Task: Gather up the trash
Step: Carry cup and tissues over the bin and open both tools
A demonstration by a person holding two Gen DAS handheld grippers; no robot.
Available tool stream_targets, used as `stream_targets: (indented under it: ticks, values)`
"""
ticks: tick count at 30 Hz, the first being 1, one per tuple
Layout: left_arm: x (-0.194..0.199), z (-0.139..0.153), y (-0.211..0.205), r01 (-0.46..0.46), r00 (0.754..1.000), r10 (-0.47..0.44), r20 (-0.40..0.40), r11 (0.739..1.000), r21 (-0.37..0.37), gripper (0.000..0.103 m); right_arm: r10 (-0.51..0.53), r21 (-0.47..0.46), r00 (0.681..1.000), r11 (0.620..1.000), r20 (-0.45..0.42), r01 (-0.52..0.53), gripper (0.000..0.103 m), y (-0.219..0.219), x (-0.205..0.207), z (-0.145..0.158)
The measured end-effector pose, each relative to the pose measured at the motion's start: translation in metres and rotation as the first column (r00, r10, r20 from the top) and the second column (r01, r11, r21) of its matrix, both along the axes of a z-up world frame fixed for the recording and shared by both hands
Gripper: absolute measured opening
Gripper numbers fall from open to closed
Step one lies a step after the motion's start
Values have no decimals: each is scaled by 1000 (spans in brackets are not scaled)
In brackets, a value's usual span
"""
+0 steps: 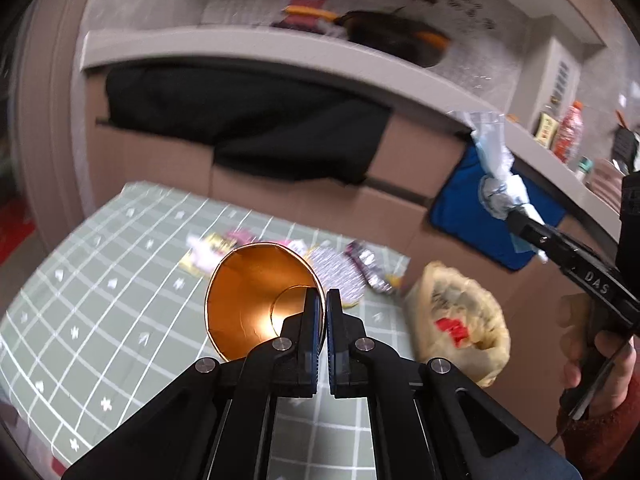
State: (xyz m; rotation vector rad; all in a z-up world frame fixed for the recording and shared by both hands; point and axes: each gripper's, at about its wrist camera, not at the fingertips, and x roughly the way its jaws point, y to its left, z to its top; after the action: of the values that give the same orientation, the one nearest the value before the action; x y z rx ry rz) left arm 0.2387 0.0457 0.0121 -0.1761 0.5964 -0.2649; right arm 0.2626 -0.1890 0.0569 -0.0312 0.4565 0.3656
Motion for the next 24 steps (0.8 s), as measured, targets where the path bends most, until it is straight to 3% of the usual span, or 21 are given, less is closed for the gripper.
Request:
stream_targets:
  ticks: [6, 14, 20, 24]
  values:
    - [-4, 29, -46, 60, 993, -63, 100, 997, 38, 3, -45, -6, 999, 999, 18, 45, 23, -23, -10, 4]
    - [13, 46, -109, 163, 971, -175, 166, 983, 83, 3, -134, 19, 991, 991, 4, 134, 23, -70, -15, -6]
    - [41, 37, -161, 276, 942, -284, 177, 959, 68, 3, -218, 43, 976, 975, -8, 219, 23, -114, -18, -19]
    - [62, 15, -190, 354, 925, -357, 130, 934, 47, 3, -255, 76, 966, 963, -47, 258, 23, -142, -13, -36]
